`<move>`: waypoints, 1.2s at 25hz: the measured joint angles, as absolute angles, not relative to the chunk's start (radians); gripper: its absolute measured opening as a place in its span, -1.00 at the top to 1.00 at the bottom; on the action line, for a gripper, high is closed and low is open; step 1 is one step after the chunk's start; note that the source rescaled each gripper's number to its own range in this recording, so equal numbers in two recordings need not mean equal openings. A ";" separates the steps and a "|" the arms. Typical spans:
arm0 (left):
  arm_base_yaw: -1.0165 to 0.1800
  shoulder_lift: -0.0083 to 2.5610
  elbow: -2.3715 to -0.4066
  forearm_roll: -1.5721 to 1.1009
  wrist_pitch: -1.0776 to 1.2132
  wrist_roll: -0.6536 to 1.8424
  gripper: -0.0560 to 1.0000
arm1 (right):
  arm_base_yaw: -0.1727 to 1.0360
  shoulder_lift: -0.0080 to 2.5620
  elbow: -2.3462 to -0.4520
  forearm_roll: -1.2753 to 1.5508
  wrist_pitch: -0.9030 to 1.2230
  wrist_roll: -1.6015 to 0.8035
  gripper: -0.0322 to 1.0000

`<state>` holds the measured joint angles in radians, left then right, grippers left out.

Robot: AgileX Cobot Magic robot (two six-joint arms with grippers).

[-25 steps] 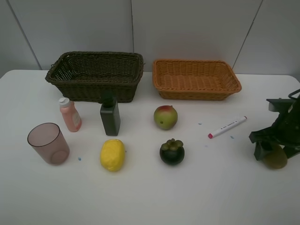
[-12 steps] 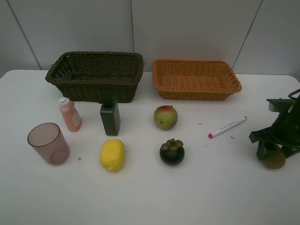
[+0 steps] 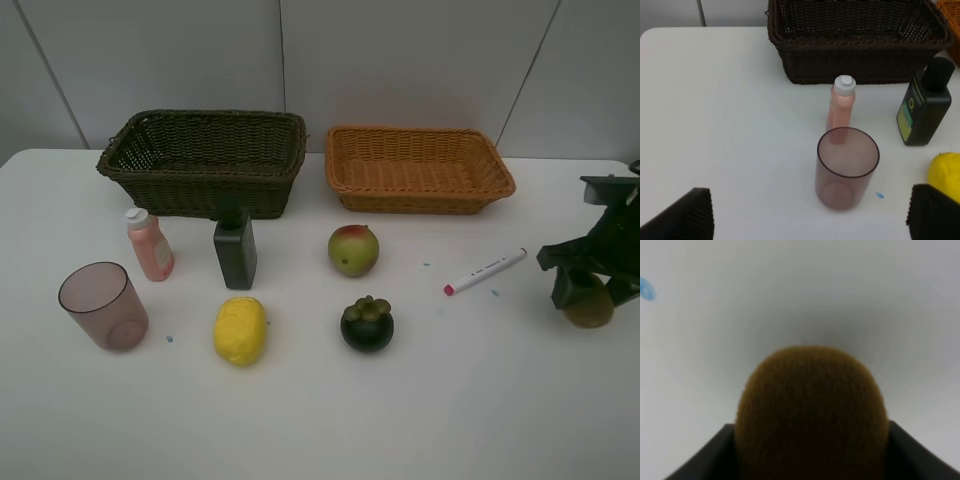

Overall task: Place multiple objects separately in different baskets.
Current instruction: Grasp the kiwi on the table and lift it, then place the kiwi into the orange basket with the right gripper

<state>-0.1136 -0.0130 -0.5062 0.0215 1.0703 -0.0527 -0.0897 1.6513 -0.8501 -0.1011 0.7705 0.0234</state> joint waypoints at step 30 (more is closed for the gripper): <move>-0.114 -0.013 -0.506 0.021 1.070 -0.053 -1.00 | 0.062 1.927 -1.700 0.025 0.892 -0.044 -0.05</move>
<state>-0.1136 -0.0130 -0.5062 0.0215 1.0703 -0.0527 0.0621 1.9273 -1.7001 0.0249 0.8920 -0.0444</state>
